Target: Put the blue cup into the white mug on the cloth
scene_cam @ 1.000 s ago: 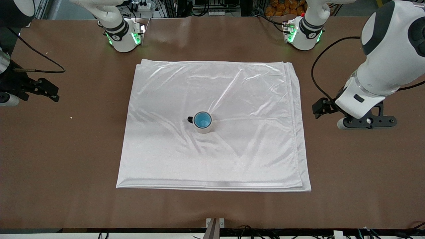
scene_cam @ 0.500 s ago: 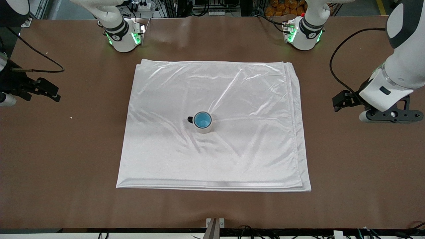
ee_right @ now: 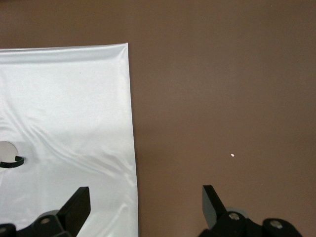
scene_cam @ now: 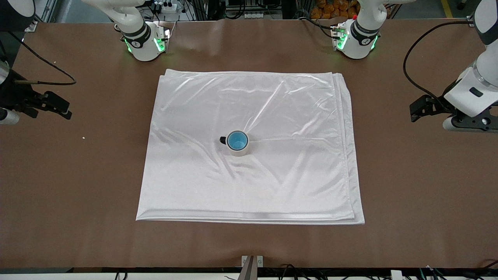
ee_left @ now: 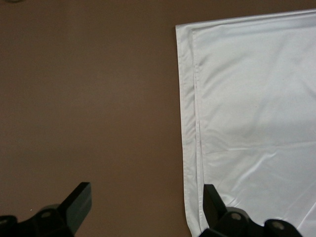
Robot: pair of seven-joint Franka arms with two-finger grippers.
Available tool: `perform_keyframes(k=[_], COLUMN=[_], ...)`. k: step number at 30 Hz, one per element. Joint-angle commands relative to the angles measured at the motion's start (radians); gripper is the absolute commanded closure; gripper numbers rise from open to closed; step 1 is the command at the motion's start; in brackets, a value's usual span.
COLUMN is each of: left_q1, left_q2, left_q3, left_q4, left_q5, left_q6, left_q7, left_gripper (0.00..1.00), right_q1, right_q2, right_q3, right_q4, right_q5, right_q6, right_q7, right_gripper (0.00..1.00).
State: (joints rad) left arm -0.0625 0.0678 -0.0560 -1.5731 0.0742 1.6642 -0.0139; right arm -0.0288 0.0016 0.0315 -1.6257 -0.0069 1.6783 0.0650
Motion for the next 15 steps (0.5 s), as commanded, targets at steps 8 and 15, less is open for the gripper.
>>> perform_keyframes(k=[8,15], left_q1=[0.033,0.035], left_q2=[-0.097,-0.109], left_q3=[0.002,-0.002], left_q4=[-0.105,-0.110], left_q5=[-0.063,-0.063], left_q6=[0.069,0.080], left_q7=[0.037,0.037], left_gripper=[0.00,0.00], right_q1=[-0.002,0.001], right_q2=[-0.003,-0.003], right_q3=[0.004,0.004], right_q4=[0.012,0.012], right_q5=[0.018,0.018], right_q6=[-0.014,-0.014], right_q7=[0.018,0.019], right_gripper=[0.00,0.00])
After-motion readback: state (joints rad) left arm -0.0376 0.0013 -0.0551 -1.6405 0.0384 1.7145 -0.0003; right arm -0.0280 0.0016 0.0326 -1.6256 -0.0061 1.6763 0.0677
